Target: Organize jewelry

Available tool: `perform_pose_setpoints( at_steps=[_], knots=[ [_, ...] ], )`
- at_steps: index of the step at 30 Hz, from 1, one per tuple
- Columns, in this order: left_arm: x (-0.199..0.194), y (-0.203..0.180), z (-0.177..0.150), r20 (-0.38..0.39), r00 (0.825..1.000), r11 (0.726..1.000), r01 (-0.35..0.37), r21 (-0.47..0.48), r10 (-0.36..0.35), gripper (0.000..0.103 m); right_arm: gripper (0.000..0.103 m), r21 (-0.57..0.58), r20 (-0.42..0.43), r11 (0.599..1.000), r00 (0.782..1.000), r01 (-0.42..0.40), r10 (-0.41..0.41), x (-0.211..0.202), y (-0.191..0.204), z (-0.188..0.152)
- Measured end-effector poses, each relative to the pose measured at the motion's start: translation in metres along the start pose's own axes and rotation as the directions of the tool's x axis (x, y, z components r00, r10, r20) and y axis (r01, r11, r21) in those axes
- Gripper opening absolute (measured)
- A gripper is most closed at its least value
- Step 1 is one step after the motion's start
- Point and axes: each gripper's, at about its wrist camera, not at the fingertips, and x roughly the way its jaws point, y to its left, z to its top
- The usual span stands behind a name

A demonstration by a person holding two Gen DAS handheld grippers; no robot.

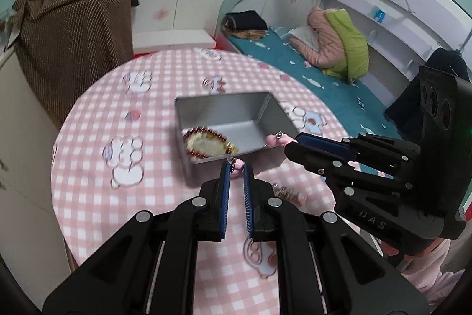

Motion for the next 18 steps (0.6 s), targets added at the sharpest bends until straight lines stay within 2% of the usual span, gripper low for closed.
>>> perform_pose_setpoints(
  at_steps=[8,18],
  knots=[
    [0.017,-0.021,0.029,0.024,1.0,0.999,0.016,0.046,-0.017,0.009,0.015,0.058,0.053,0.998,0.998,0.037,-0.04,-0.005,-0.031,0.019],
    [0.063,-0.024,0.051,-0.023,1.0,0.999,0.015,0.033,-0.014,0.01,0.015,0.086,0.004,0.996,1.0,0.018,-0.018,0.019,-0.056,0.018]
  ],
)
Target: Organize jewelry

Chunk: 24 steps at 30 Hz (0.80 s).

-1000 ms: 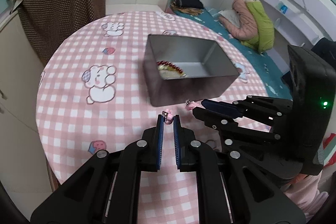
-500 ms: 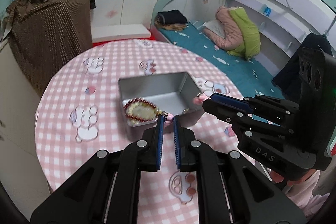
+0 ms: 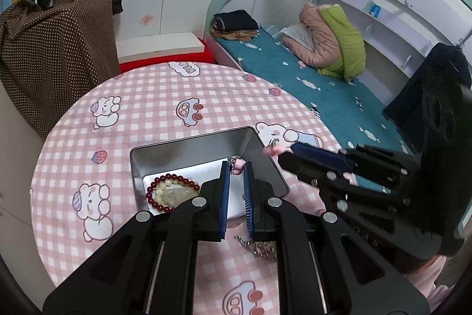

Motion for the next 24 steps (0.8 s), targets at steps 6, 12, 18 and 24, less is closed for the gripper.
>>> perform_pose_setpoints(
  at_steps=[6,12,18,24],
  knots=[
    [0.02,0.002,0.002,-0.037,0.999,1.0,0.003,-0.006,-0.004,0.01,0.015,0.005,-0.047,0.999,0.998,-0.032,0.032,0.01,-0.005,-0.008],
    [0.028,-0.001,0.0,-0.052,0.999,1.0,0.007,-0.006,-0.007,0.01,0.016,-0.011,-0.06,0.998,0.997,-0.056,0.055,0.012,-0.002,-0.01],
    [0.029,-0.002,0.0,-0.061,0.998,1.0,0.007,-0.01,-0.008,0.01,0.027,0.029,-0.035,0.999,0.999,-0.022,0.023,0.005,-0.012,-0.009],
    [0.037,-0.007,-0.002,-0.085,0.996,1.0,0.014,-0.009,-0.015,0.01,0.032,0.08,-0.036,0.996,0.999,0.039,-0.036,-0.003,-0.032,-0.013]
  ],
)
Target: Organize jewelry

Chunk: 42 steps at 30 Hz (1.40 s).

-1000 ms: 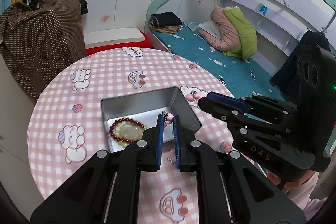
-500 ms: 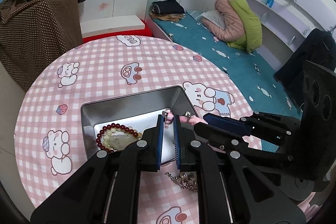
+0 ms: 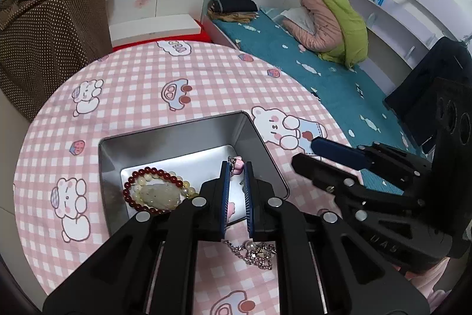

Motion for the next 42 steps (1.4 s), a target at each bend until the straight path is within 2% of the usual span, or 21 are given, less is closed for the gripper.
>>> perform_pose_setpoints(
  at_steps=[4,8,10,11,12,30,33,42],
  knots=[
    [0.007,-0.003,-0.002,-0.014,1.0,1.0,-0.004,0.003,0.004,0.01,0.032,0.017,-0.013,1.0,1.0,0.018,-0.018,-0.001,-0.007,-0.005],
    [0.012,-0.007,-0.004,-0.027,1.0,1.0,-0.013,0.004,0.013,0.011,0.044,0.019,-0.016,0.999,0.999,0.042,-0.041,-0.001,-0.009,-0.007],
    [0.011,-0.01,-0.005,-0.02,0.999,1.0,-0.024,0.015,0.024,0.021,0.045,0.024,-0.013,0.999,0.999,0.042,-0.042,-0.001,-0.01,-0.007],
    [0.01,-0.01,-0.005,-0.017,0.999,0.999,-0.028,0.016,0.028,0.03,0.046,0.025,-0.012,0.999,0.999,0.044,-0.044,-0.002,-0.01,-0.008],
    [0.009,-0.01,-0.006,-0.016,0.999,0.999,-0.029,0.013,0.029,0.031,0.048,0.026,-0.013,0.999,0.999,0.047,-0.047,-0.003,-0.01,-0.008],
    [-0.032,-0.017,-0.035,0.024,0.998,0.999,-0.05,0.004,0.05,0.031,0.061,0.019,0.014,0.996,0.996,0.082,-0.083,-0.032,0.009,-0.025],
    [-0.039,-0.017,-0.045,0.025,0.998,0.999,-0.054,-0.001,0.054,0.031,0.067,0.019,0.014,0.996,0.996,0.091,-0.091,-0.036,0.012,-0.03],
    [-0.04,-0.011,-0.071,-0.012,0.997,0.997,-0.07,-0.016,0.07,0.037,0.069,0.013,-0.059,0.993,0.992,0.116,-0.115,-0.027,0.015,-0.056]
  ],
)
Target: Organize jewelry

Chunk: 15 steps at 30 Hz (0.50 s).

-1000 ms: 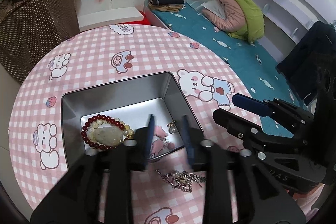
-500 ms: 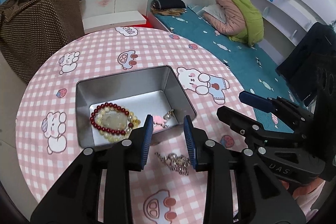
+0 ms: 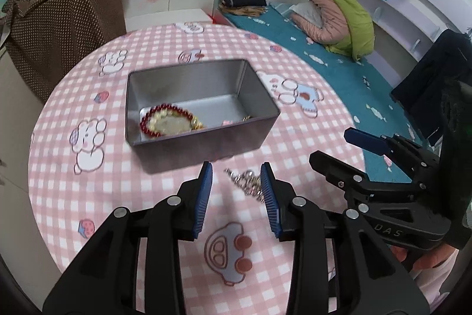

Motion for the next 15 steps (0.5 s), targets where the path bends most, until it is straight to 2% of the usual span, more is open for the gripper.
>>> perform_pose_setpoints(
  at_steps=[5,8,12,15],
  knots=[
    [0.01,0.007,-0.013,-0.04,0.999,1.0,-0.015,-0.011,0.014,0.039,0.069,-0.007,-0.076,1.0,0.997,0.018,-0.019,0.022,0.0,-0.019],
    [0.016,0.011,-0.02,-0.062,0.998,1.0,-0.024,-0.014,0.024,0.039,0.063,-0.001,-0.109,1.0,0.994,0.006,-0.006,0.032,0.001,-0.028],
    [0.022,0.014,-0.025,-0.087,0.996,0.999,-0.032,-0.021,0.03,0.039,0.062,-0.02,-0.104,1.0,0.995,-0.012,0.01,0.032,0.008,-0.033],
    [0.026,0.016,-0.027,-0.1,0.995,0.999,-0.032,-0.026,0.03,0.039,0.053,-0.053,-0.103,0.998,0.994,-0.029,0.023,0.032,0.016,-0.034]
  ],
)
